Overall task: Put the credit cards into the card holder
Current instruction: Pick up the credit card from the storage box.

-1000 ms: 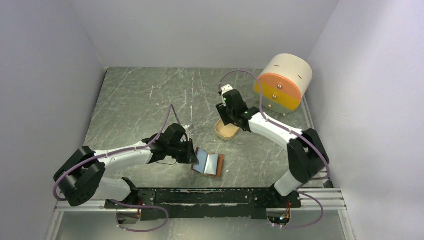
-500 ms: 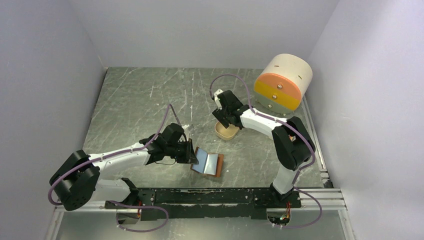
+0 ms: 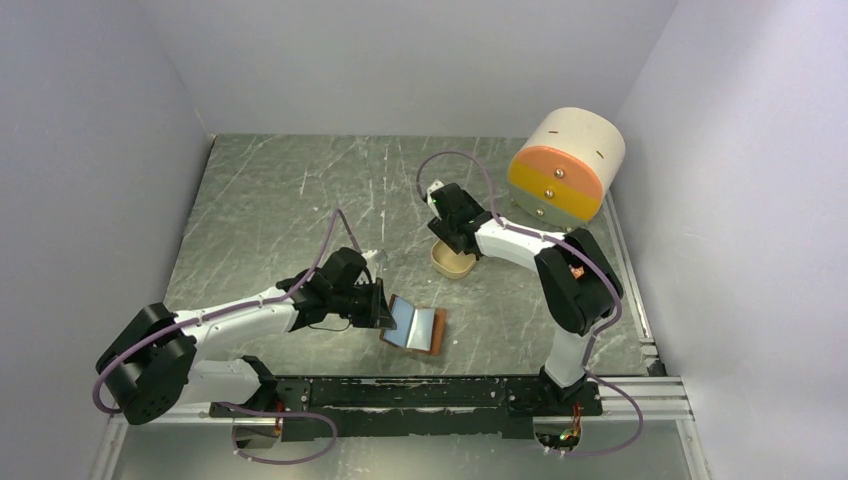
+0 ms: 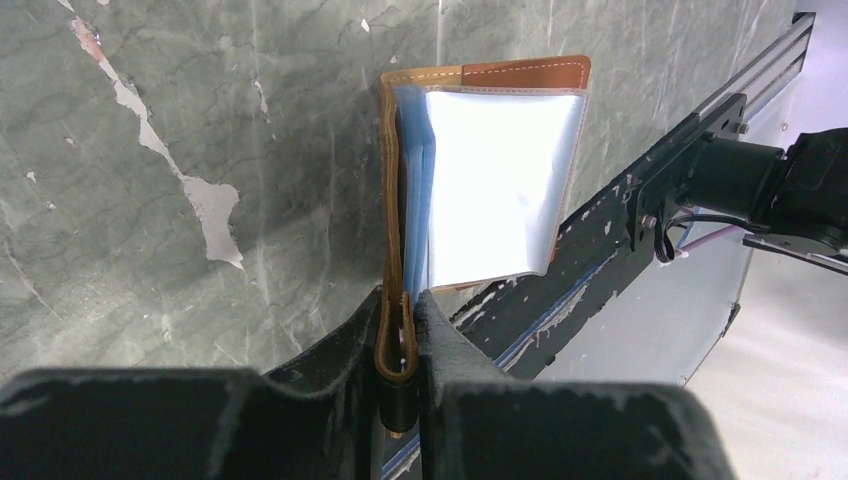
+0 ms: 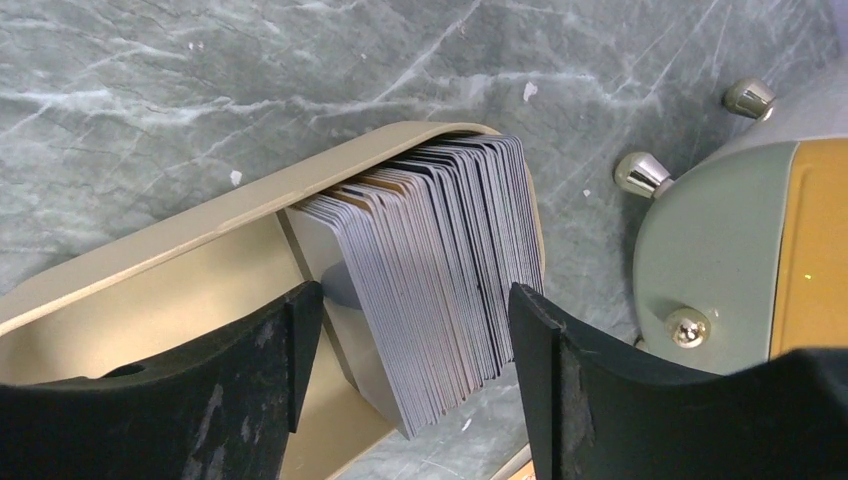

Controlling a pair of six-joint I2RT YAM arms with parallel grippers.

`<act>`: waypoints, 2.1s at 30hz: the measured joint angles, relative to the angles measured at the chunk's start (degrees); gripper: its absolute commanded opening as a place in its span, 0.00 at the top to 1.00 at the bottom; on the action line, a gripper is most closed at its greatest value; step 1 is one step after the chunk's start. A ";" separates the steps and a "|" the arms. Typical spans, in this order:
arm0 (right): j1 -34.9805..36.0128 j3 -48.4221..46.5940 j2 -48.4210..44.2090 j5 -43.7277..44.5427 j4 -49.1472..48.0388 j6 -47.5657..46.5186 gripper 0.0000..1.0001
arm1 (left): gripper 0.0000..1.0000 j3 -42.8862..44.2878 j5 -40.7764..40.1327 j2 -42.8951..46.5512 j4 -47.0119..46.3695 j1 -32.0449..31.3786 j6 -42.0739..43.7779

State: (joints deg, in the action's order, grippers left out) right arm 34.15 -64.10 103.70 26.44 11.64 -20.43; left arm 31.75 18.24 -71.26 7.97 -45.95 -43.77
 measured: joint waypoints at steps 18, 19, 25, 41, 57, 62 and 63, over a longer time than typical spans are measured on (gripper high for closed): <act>-0.02 -0.92 0.17 2.62 0.46 -0.04 0.46 | 0.83 -0.07 0.00 0.92 0.02 -0.28 -0.63; -0.02 -0.94 0.17 2.62 0.46 -0.04 0.47 | 0.83 -0.07 0.00 0.87 0.02 -0.33 -0.66; -0.02 -1.51 0.15 2.62 0.92 -0.07 0.51 | 0.83 -0.07 0.00 0.42 0.00 -0.39 -0.72; -0.02 -1.66 -1.70 2.19 0.92 -0.17 0.68 | 0.83 -0.07 0.00 -0.42 -0.02 -0.76 -1.07; 1.38 -5.44 -2.56 -3.43 7.61 3.17 1.00 | 0.84 -0.09 -0.52 -0.44 -0.79 -1.05 -2.82; 3.56 -6.10 -4.59 -4.39 10.91 4.96 1.00 | 0.85 -0.59 -1.66 -0.44 -2.60 -1.07 -4.66; 4.09 -6.10 -5.27 -4.66 11.56 5.46 1.00 | 0.85 -0.96 -1.81 -0.44 -3.26 -1.07 -5.16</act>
State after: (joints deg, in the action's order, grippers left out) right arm 38.24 -70.19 98.43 21.78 23.20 -14.96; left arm 30.79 16.43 -71.70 4.71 -47.03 -48.93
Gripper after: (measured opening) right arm 0.010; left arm 0.169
